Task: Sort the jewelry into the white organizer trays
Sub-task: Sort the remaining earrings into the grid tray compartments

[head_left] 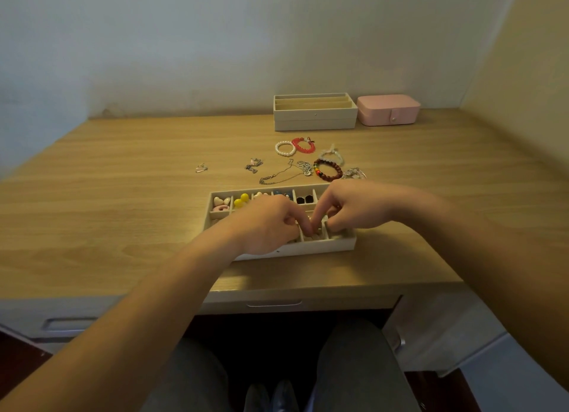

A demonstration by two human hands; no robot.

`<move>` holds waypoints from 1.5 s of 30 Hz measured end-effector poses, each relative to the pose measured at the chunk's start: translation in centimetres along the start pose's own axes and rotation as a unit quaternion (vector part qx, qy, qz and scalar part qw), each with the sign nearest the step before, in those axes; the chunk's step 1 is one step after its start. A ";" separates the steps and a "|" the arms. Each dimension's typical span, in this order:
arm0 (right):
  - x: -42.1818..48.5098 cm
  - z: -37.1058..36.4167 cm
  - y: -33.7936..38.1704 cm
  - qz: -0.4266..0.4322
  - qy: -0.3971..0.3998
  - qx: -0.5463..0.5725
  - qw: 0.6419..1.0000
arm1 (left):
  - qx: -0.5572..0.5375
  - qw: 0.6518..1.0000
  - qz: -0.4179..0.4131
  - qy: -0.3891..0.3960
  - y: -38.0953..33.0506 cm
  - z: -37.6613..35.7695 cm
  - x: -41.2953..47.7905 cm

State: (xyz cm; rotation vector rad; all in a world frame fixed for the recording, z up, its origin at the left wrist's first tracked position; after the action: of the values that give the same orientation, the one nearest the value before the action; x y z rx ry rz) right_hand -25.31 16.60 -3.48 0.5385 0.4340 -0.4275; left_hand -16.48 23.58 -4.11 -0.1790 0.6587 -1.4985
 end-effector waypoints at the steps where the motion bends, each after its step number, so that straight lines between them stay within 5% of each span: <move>1: 0.1 0.0 0.0 -0.002 0.000 -0.006 1.000 | 0.002 1.000 0.000 -0.001 0.0 0.0 0.0; 10: 0.4 0.0 0.2 0.011 0.003 -0.002 1.000 | -0.017 1.000 -0.011 -0.001 0.3 0.1 0.0; 20: 0.8 3.0 0.7 0.046 -0.128 0.078 0.988 | -0.054 0.996 -0.014 -0.063 1.6 2.6 -0.6; 33: 4.6 4.3 -1.2 -0.037 -0.255 0.039 0.966 | 0.021 0.967 0.124 -0.223 10.9 6.2 -1.6; 45: 10.2 5.7 1.7 -0.047 -0.205 0.027 0.977 | 0.006 0.962 0.187 -0.201 16.2 9.0 -2.1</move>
State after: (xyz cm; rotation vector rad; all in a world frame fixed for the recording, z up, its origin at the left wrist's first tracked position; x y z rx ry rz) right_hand -14.47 11.87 -3.46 0.4691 0.0512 -0.6273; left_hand 2.13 24.62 -4.19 -0.3204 0.3306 -1.0593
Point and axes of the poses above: each hand's wrist, its own x-axis towards the middle knuckle, its own z-axis out of the back of the hand, y = z × x, the point moved 8 cm from there along x, towards the middle knuckle, and after that the axes turned 14 degrees about y, right-handed, at the moved point
